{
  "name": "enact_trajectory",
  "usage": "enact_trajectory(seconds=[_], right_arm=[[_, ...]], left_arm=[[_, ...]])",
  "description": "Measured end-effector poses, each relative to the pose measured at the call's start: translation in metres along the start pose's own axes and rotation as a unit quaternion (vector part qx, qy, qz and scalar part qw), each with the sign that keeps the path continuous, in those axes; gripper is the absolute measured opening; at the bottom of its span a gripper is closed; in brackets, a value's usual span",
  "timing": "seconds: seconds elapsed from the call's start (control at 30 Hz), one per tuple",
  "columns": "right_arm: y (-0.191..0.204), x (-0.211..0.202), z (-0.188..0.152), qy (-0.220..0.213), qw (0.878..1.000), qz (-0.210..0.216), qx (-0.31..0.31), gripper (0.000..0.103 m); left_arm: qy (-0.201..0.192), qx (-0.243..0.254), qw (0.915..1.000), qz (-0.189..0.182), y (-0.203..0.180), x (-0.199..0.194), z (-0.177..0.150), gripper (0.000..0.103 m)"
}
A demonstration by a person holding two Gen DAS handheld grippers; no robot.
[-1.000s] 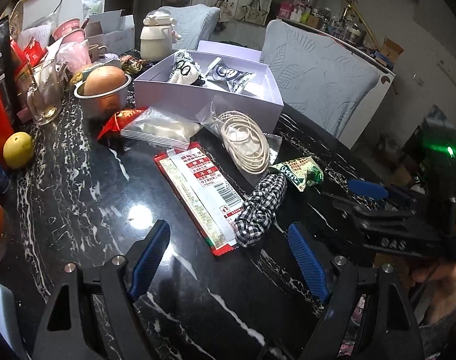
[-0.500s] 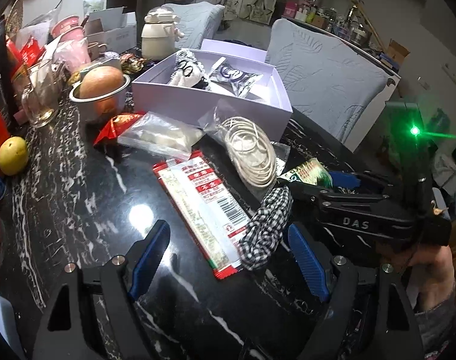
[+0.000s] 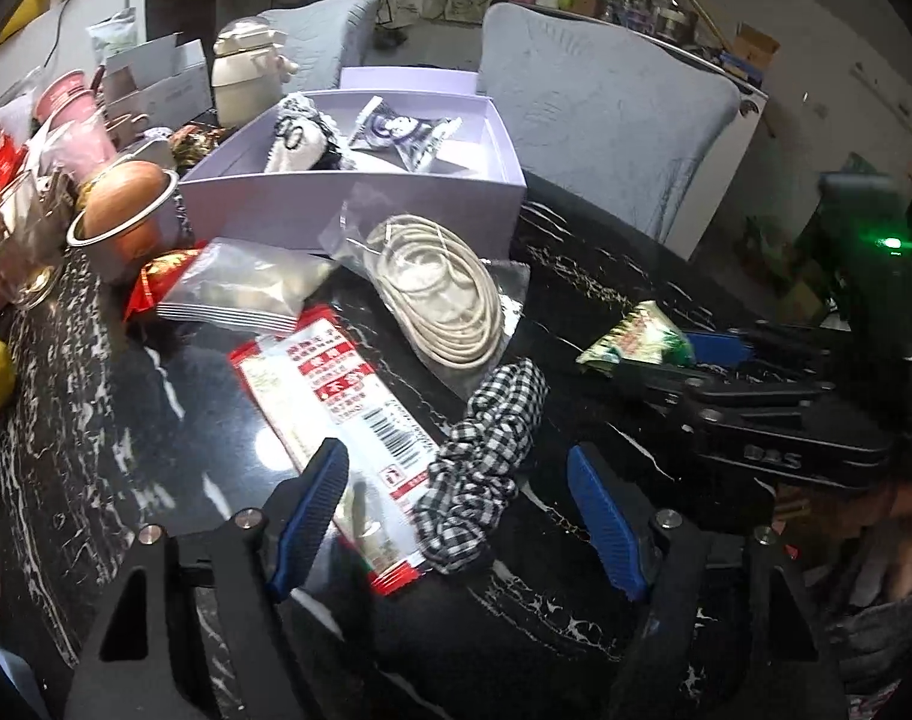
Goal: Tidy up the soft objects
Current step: 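Grasp the gingham scrunchie with the left gripper while the right grasps the green snack packet, then lift the scrunchie and green packet and carry them toward the box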
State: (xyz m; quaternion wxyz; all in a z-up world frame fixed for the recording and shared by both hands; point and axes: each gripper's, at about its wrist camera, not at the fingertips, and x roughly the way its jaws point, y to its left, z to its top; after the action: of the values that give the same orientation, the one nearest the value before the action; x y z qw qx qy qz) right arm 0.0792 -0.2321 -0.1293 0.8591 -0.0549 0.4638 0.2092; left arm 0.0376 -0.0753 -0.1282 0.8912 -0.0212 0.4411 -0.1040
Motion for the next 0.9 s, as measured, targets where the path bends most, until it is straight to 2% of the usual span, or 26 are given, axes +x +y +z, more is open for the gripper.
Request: enact_trajectory(seconds=[0.07,0.2,0.27,0.37,0.4,0.47,0.5,0.57,0.77,0.9], right_arm=[[-0.004,-0.006,-0.007,0.004,1.000,-0.001,0.004,0.049],[-0.009,-0.015,-0.018,0.013,1.000,0.006,0.003,0.050],[-0.010,-0.018,-0.021,0.015,1.000,0.010,0.007,0.050],[-0.009,-0.021,-0.027,0.019,1.000,0.022,0.011,0.053],[-0.009,-0.022,-0.028,0.018,0.999,0.024,0.011,0.055],[-0.007,-0.022,-0.030,0.016,1.000,0.025,0.007,0.059],[-0.006,-0.022,-0.030,0.015,1.000,0.022,0.005,0.067],[-0.004,-0.020,-0.029,0.016,1.000,0.010,0.002,0.070],[0.006,-0.015,-0.029,0.014,0.999,-0.027,-0.030,0.070],[0.014,-0.015,-0.031,0.003,0.998,-0.039,-0.048,0.050]], left_arm=[[0.001,0.010,0.9999,0.004,-0.003,0.005,-0.001,0.064],[0.006,0.029,0.9993,0.022,-0.010,0.016,0.000,0.063],[0.001,0.039,0.9989,0.028,-0.015,0.018,-0.001,0.053],[-0.006,0.054,0.9974,0.048,-0.020,0.021,-0.001,0.044],[-0.008,0.054,0.9969,0.057,-0.021,0.022,0.000,0.043],[-0.012,0.052,0.9965,0.065,-0.021,0.021,0.000,0.030],[-0.012,0.051,0.9966,0.063,-0.021,0.021,0.001,0.029],[-0.011,0.046,0.9974,0.055,-0.019,0.020,0.002,0.026],[-0.009,0.017,0.9996,0.022,-0.015,0.012,0.003,0.025],[-0.017,0.009,0.9996,0.018,-0.015,0.003,0.003,0.025]])
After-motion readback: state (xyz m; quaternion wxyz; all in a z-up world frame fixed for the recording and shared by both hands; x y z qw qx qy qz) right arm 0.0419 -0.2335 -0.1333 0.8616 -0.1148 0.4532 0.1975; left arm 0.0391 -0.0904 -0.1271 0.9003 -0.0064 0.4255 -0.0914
